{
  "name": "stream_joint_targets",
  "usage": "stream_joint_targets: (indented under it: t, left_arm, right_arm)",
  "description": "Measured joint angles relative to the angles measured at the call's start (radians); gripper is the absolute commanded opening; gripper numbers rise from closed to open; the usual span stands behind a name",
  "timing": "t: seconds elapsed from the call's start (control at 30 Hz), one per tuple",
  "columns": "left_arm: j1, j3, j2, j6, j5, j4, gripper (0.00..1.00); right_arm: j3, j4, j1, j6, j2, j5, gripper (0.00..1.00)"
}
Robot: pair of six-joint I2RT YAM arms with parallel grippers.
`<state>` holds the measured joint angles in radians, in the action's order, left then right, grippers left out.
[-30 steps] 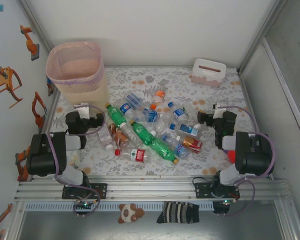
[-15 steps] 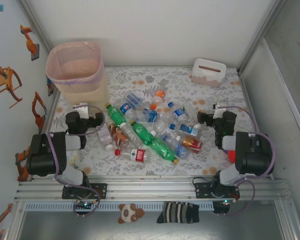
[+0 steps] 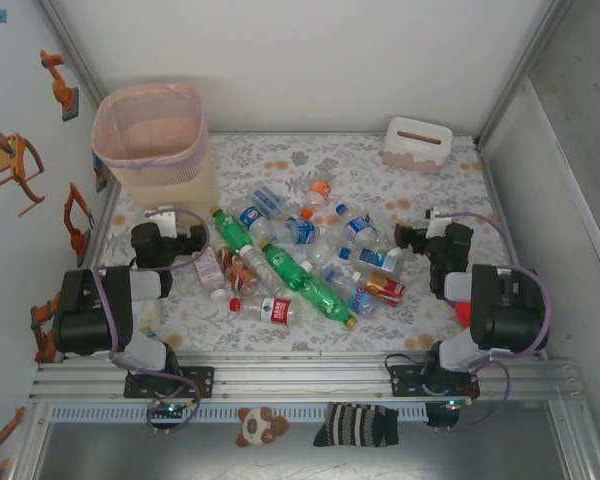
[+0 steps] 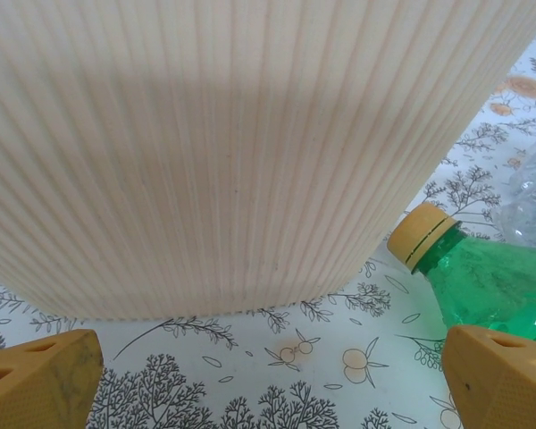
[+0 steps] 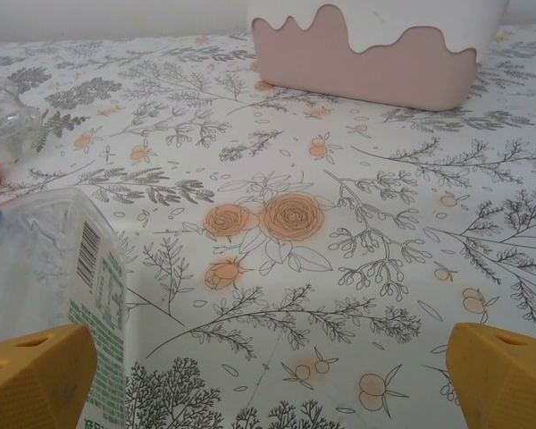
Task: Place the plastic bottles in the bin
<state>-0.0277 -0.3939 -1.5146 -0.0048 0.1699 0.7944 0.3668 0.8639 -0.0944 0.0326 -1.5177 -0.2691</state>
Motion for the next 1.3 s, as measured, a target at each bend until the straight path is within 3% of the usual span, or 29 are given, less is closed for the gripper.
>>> stream_joint_targets:
  t: [0.33, 0.67, 1.03, 1.3]
  left_arm:
    - [0.058, -0.063, 0.146, -0.026, -0.139, -0.213, 0.97]
    - [0.119, -0.248, 0.291, -0.151, -0.279, -0.653, 0.98]
    - [0.140, -0.346, 0.385, -0.401, -0.222, -1.104, 0.94]
    - [0.163, -0.347, 0.372, -0.507, -0.124, -1.264, 0.86]
  right_arm:
    - [-0.001, -0.104, 0.000, 0.008, 0.163, 0.027, 0.93]
    - [0.068, -0.418, 0.000, 0.072, 0.316, 0.083, 0.89]
    - [0.178, -0.760, 0.000, 0.226, 0.385, 0.105, 0.87]
    - [0.259, -0.887, 0.000, 0.279, 0.360, 0.075, 0.86]
